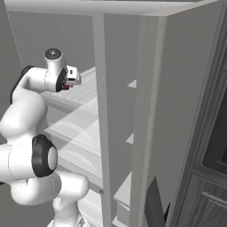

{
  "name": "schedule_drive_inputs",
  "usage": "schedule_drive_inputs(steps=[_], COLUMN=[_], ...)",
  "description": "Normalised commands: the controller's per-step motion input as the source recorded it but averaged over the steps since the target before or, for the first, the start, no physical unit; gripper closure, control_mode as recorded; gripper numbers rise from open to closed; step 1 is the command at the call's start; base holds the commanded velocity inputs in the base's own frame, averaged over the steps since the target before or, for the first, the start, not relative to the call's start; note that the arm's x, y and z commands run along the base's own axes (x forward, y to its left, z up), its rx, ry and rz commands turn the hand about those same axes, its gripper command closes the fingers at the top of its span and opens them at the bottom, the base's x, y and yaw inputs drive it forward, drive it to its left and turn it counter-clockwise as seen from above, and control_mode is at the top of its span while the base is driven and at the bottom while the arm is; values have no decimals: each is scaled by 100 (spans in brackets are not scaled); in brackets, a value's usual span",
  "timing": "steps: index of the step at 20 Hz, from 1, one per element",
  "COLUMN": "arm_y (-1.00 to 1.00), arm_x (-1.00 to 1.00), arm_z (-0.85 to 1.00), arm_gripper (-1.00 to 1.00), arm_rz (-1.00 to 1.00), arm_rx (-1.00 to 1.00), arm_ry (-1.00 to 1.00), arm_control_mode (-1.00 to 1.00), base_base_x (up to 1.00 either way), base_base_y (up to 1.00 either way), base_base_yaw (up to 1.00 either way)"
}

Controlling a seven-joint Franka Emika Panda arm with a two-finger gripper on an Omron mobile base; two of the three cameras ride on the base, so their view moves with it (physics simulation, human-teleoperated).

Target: Take the donut and cupcake from the fridge and place them on the empty tray on the dining counter.

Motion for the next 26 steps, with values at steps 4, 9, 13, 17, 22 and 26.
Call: schedule_drive_inputs(steps=[4,9,13,17,22,26], arm_y=[0,0,-8,-39,-41,-8], arm_x=[-1,-91,-100,-100,-100,-100], arm_z=[-18,-25,16,64,92,100], arm_gripper=[100,100,100,100,100,100], arm_rz=[0,0,0,0,0,0], arm_rx=[0,-2,0,0,0,0], arm_ry=[-4,-27,-32,-44,-44,-25], arm_control_mode=[-100,-100,-100,-100,-100,-100], base_base_x=[0,0,0,0,0,0], base_base_y=[0,0,0,0,0,0], base_base_yaw=[0,0,0,0,0,0])
